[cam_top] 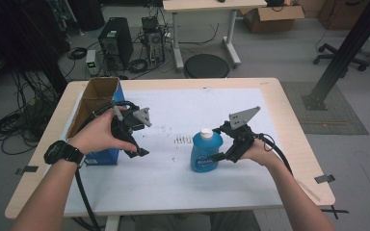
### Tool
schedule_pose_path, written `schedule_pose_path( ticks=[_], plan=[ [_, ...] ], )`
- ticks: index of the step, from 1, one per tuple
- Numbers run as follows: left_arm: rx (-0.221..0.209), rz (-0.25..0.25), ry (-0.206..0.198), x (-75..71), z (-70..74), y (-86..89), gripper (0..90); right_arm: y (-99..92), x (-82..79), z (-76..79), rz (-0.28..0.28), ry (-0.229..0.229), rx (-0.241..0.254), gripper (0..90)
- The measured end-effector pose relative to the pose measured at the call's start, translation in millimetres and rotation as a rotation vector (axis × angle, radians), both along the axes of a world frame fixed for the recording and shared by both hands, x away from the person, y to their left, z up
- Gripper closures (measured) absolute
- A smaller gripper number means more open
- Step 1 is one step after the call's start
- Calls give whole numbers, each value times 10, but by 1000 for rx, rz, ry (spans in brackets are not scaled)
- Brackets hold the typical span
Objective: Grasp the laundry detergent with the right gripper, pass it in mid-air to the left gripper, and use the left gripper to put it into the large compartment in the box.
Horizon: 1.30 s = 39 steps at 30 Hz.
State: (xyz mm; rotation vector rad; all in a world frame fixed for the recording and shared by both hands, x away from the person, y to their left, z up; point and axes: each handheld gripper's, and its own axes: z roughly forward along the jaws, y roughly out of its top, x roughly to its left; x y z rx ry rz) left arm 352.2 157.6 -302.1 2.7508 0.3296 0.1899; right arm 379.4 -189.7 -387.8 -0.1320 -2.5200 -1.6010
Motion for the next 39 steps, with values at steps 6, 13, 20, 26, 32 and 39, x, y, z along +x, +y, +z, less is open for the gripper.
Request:
schedule_pose_path(
  ticks=[6,13,20,26,32,39],
  plan=[
    [0,-2,-4,-3,14,2,55,63,4,-32,11,7,18,72],
    [-2,0,-3,-9,7,5,55,96,-6,-50,16,3,23,107],
    [4,-3,0,-10,-3,1,55,102,-11,-49,15,-5,26,164],
    [-1,1,0,-9,-1,2,55,112,-18,-48,26,-17,29,231],
    [0,-3,-4,-9,5,10,56,113,-18,-44,25,-25,29,261],
    [0,-1,0,-8,-3,5,55,91,-8,-43,28,-23,30,317]
  ],
)
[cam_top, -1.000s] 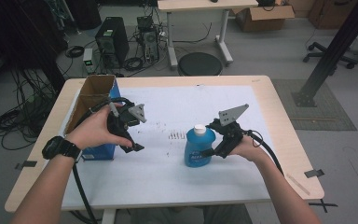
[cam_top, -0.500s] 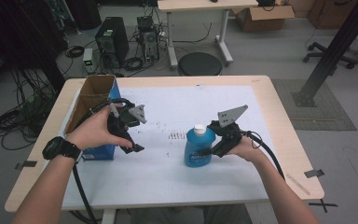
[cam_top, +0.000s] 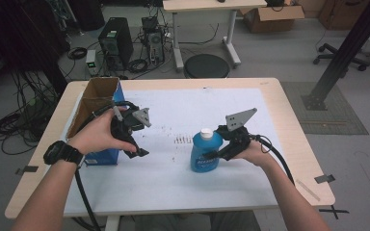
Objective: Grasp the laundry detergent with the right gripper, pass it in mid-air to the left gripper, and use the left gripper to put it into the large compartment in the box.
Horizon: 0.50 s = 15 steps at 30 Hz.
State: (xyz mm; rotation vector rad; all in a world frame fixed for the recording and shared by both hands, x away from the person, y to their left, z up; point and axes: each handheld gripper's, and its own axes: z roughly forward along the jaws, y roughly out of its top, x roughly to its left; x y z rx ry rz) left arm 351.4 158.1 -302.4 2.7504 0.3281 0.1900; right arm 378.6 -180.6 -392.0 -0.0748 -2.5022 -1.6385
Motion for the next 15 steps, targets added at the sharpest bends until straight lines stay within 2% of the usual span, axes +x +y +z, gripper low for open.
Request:
schedule_pose_path(
  ticks=[7,15],
  plan=[
    [0,-1,1,1,0,-2,55,-12,9,10,21,10,18,378],
    [-3,0,-4,4,8,-4,56,-12,2,12,23,1,12,387]
  ],
)
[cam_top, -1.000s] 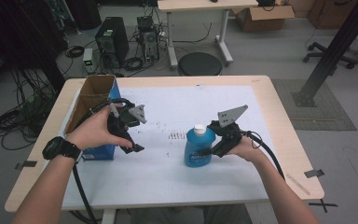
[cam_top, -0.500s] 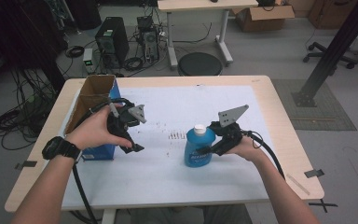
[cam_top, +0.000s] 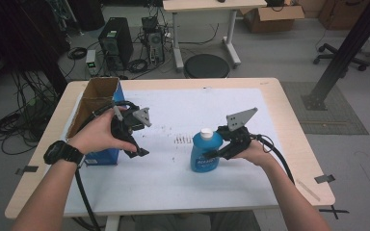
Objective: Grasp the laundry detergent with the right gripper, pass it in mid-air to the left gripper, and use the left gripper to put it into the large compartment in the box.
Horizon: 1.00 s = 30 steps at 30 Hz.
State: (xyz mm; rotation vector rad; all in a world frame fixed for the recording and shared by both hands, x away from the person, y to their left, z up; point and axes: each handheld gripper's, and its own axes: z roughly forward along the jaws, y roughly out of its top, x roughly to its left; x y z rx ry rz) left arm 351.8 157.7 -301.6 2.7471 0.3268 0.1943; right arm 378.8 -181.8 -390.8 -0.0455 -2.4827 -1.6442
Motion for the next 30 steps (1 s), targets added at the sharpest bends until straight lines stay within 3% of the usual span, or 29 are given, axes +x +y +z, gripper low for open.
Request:
schedule_pose_path(
  ticks=[7,18,20,30],
  plan=[
    [-1,-2,-3,-3,25,-4,56,-8,-3,28,-4,-21,-7,417],
    [2,-11,-16,0,129,-28,58,51,3,120,-1,-43,-75,424],
    [-3,-9,-21,-6,159,-28,59,67,9,169,-8,-53,-103,424],
    [-2,-14,-34,-16,285,-50,58,75,65,421,-19,-70,-123,425]
  ],
)
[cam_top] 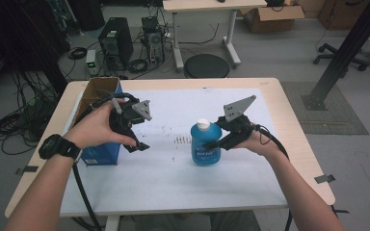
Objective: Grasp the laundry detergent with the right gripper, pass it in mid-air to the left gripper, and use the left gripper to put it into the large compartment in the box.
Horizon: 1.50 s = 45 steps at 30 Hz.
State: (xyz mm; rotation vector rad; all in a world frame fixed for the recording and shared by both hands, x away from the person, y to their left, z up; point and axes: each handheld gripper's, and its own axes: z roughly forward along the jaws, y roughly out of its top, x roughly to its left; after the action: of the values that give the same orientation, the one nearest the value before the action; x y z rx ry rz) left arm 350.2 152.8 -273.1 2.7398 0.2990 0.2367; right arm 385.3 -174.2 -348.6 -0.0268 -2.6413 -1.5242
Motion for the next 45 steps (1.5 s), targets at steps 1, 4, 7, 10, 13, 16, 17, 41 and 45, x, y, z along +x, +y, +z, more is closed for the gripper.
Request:
schedule_pose_path(
  ticks=[1,4,7,10,13,16,17,41,45],
  plan=[
    [0,0,0,0,0,0,58,0,0,0,0,0,0,425],
    [-2,-4,-3,-6,82,-20,57,46,21,137,5,-14,-17,426],
    [-5,-5,-9,-11,133,-29,57,73,34,206,6,-20,-19,426],
    [-6,-7,-12,-25,233,-46,57,117,49,299,11,-29,-20,426],
    [-14,-10,-18,-38,326,-60,55,182,71,403,16,-39,-20,426],
    [-20,-11,-30,-56,441,-82,54,252,77,490,21,-46,-25,426],
    [-22,-12,-31,-61,468,-89,54,288,80,526,26,-49,-27,426],
    [-8,-88,-76,-177,921,-477,31,987,-6,700,133,-59,-23,426],
    [11,-99,-72,-184,910,-526,31,1041,-22,700,140,-61,-22,426]
  ],
)
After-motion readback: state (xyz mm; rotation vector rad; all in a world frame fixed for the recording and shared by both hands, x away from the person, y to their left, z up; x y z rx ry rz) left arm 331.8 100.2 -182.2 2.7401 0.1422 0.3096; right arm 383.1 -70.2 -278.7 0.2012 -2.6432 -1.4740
